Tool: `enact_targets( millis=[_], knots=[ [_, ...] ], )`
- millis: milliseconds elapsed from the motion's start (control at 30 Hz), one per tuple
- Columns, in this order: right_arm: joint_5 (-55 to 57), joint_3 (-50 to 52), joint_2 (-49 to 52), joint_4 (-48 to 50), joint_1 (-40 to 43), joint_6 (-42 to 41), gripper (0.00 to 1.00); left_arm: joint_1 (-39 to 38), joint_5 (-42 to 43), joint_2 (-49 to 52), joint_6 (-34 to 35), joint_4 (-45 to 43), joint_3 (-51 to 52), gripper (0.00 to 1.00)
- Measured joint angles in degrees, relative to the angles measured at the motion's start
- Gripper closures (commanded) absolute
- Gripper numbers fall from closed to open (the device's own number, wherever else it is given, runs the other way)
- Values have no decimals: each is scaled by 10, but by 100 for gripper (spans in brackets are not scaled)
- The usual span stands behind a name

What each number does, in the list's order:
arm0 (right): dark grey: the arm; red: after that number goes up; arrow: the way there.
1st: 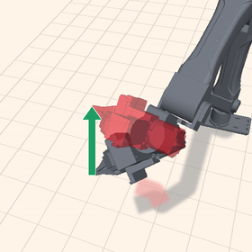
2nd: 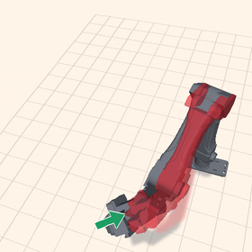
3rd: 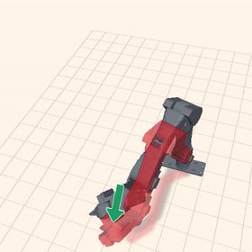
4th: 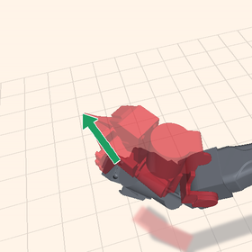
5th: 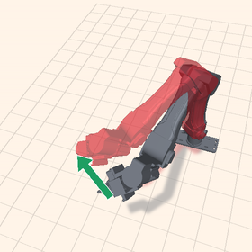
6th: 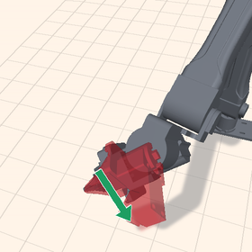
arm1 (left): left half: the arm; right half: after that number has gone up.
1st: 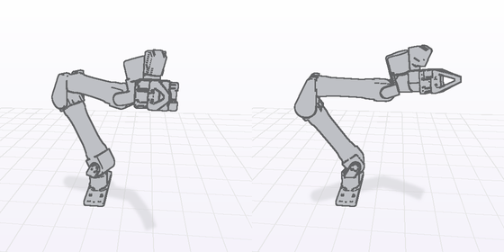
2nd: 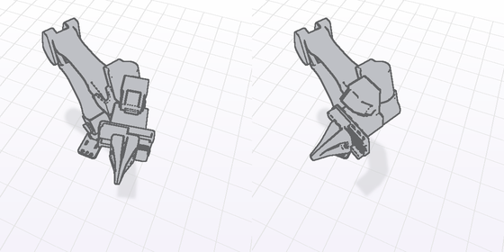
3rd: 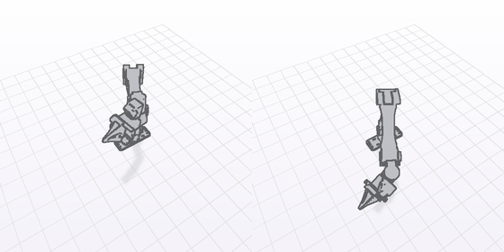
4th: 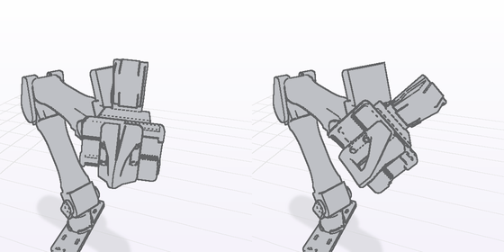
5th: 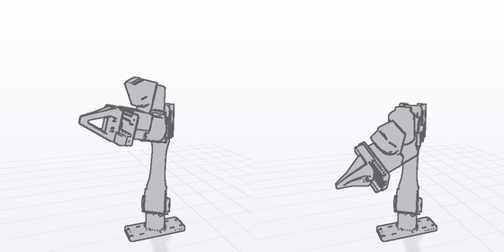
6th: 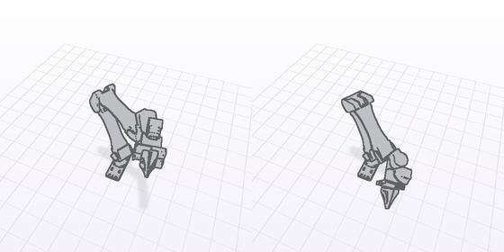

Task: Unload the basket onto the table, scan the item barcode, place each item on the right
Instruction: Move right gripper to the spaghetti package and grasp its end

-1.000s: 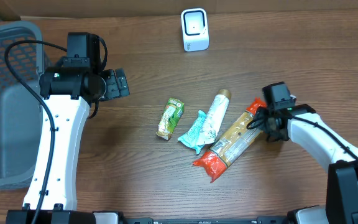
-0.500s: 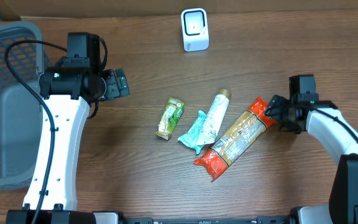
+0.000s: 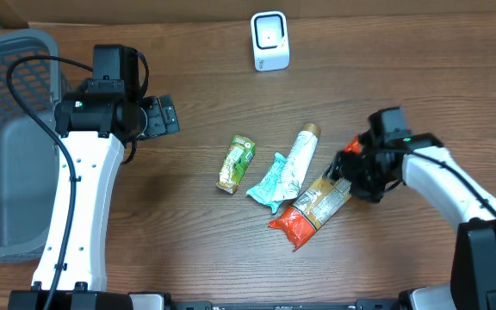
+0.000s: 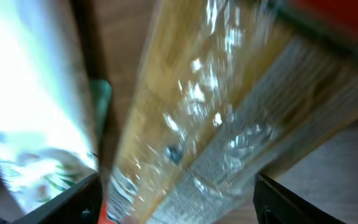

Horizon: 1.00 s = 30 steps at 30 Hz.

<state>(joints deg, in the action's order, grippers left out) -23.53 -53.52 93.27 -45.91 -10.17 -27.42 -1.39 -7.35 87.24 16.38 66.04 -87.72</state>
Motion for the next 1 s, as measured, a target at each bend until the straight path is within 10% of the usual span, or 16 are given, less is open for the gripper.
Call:
enact_targets(
  millis=[1000],
  knots=[
    [264,77,-19,175,15,-141,48,0,0,0,0,0,0,0]
  ],
)
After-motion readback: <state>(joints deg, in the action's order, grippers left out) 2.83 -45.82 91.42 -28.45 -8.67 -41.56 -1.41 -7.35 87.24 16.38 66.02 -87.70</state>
